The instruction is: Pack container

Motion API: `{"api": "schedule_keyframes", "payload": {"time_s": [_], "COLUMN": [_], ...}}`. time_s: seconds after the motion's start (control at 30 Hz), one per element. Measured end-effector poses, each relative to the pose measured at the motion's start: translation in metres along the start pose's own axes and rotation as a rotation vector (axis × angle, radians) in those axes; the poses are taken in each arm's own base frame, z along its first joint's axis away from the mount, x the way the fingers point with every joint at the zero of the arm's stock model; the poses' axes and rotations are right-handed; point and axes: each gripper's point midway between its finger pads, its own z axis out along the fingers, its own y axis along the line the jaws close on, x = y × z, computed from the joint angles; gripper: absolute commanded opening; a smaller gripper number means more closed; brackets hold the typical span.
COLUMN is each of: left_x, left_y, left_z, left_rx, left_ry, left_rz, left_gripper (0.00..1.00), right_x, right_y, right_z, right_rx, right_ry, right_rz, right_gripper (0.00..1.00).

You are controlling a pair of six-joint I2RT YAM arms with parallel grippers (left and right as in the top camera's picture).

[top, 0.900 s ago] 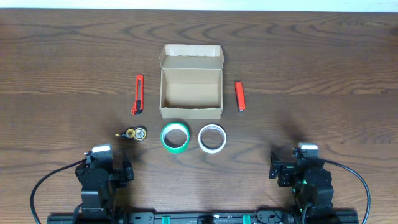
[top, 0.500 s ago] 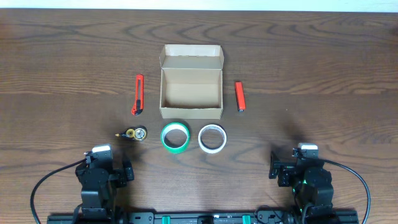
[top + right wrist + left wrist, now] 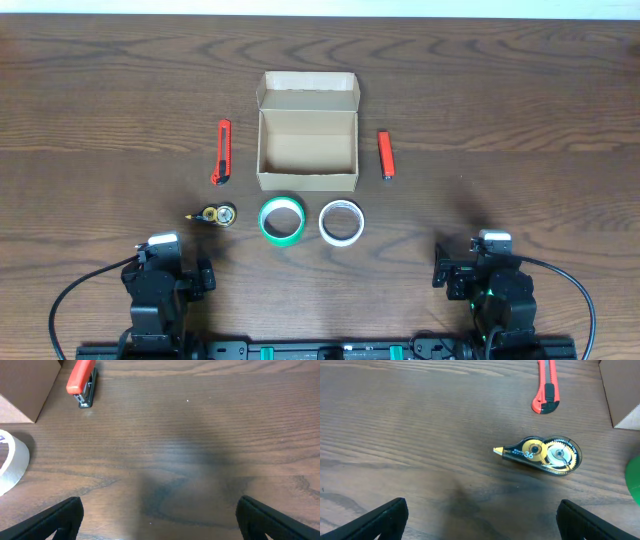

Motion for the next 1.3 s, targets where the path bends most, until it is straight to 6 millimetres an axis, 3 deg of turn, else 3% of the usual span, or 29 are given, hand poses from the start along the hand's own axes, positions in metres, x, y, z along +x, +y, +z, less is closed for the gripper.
{"api": "schedule_keyframes", "payload": {"time_s": [0.4, 0.63, 0.7, 0.83, 0.97, 1.13, 1.3], "left_x": [0.0, 0.0, 0.0, 0.0, 0.0, 0.0, 0.0], "left_y": [0.0, 0.0, 0.0, 0.0, 0.0, 0.0, 0.0], "left_z": [0.0, 0.0, 0.0, 0.0, 0.0, 0.0, 0.0], "left_rx": [0.0, 0.0, 0.0, 0.0, 0.0, -0.001, 0.0], "left_ry": [0.0, 0.0, 0.0, 0.0, -0.002, -0.002, -0.002], "left_rz": [0.0, 0.0, 0.0, 0.0, 0.0, 0.0, 0.0], "left_gripper": [0.95, 0.95, 0.95, 0.95, 0.95, 0.95, 0.95], "right_x": [-0.001, -0.025, -0.042, -0.098, -0.151, -0.194, -0.202], "right_y": [0.0, 0.01, 0.013, 0.024, 0.042, 0.073, 0.101], "right_z": [0.0, -0.003, -0.01, -0.024, -0.023, 0.009, 0.056], "right_rx": [0.0, -0.04, -0.049, -0.064, -0.095, -0.123, -0.115], "right_ry": [-0.004, -0.012, 0.018, 0.06, 0.128, 0.257, 0.386], "right_rz": [0.001, 0.002, 0.0, -0.009, -0.017, -0.018, 0.003], "right_gripper": [0.99, 0.99, 0.99, 0.99, 0.99, 0.99, 0.99]}}
